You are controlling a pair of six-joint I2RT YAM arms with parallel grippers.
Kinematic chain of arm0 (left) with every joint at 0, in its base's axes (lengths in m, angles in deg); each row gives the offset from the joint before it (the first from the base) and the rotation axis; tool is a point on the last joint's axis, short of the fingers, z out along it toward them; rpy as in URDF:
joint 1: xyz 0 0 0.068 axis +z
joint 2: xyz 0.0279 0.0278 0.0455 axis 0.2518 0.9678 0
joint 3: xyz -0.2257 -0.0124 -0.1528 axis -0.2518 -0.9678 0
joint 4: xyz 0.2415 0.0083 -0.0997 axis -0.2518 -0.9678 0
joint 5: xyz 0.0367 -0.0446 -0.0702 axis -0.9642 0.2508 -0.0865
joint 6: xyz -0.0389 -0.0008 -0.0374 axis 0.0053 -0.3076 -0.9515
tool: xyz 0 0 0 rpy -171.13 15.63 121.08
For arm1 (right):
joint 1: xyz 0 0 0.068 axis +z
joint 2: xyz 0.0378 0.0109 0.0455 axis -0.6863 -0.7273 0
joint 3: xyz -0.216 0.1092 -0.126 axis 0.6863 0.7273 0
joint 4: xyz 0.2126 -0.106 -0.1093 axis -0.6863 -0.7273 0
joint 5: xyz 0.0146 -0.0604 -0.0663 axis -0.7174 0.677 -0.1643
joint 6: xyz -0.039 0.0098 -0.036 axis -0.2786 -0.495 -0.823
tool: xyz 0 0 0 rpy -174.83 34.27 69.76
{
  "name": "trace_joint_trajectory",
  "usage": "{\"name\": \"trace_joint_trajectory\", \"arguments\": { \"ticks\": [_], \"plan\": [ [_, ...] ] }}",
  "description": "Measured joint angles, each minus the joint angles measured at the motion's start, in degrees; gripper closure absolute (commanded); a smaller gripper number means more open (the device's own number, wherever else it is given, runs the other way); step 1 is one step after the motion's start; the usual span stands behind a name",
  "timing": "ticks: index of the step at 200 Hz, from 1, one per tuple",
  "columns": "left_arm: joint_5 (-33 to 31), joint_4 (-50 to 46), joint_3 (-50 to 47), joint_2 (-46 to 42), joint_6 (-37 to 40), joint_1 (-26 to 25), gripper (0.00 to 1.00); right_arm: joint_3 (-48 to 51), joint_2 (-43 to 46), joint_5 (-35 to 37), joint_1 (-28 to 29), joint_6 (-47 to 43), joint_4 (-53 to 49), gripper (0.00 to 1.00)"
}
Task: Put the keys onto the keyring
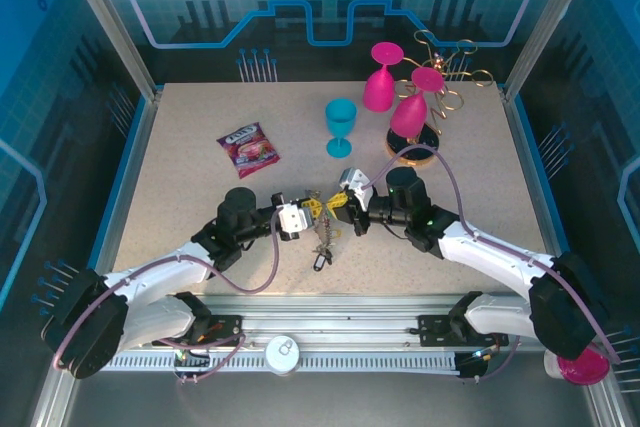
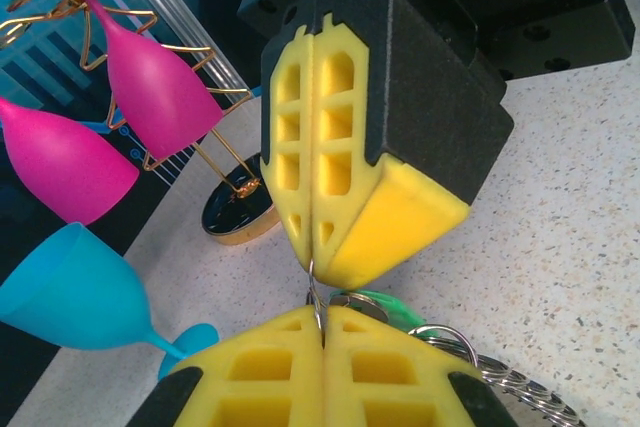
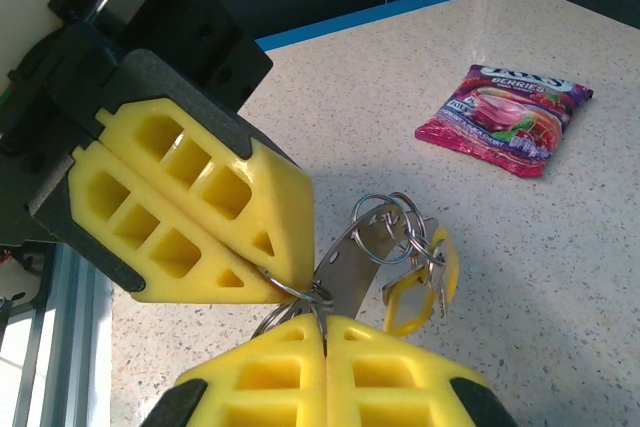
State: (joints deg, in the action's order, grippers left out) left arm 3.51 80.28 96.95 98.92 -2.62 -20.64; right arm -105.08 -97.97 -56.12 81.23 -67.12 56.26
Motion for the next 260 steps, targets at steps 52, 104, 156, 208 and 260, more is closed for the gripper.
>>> {"name": "trace_joint_trajectory", "arguments": {
  "ticks": [52,104,156,208,260],
  "plan": [
    [-1.9,0.1,0.0,-0.2,1.9,-0.6,1.00,-0.5,-0.3,0.7,0.0,1.7,0.0,1.00],
    [-3.2,0.2,0.0,-0.2,3.0,-0.8,1.00,-1.0,-1.1,1.3,0.0,3.0,0.0,1.00],
    [-4.1,0.2,0.0,-0.3,3.5,-1.0,1.00,-1.3,-1.4,1.7,0.1,4.1,-0.1,1.00],
    [-5.5,0.2,0.0,-0.3,4.5,-1.1,1.00,-2.1,-1.9,3.2,0.1,5.4,0.0,1.00],
    [-4.7,0.1,-0.1,-0.3,4.5,-2.8,1.00,-4.2,-2.6,5.8,0.0,7.0,2.4,1.00]
  ]
}}
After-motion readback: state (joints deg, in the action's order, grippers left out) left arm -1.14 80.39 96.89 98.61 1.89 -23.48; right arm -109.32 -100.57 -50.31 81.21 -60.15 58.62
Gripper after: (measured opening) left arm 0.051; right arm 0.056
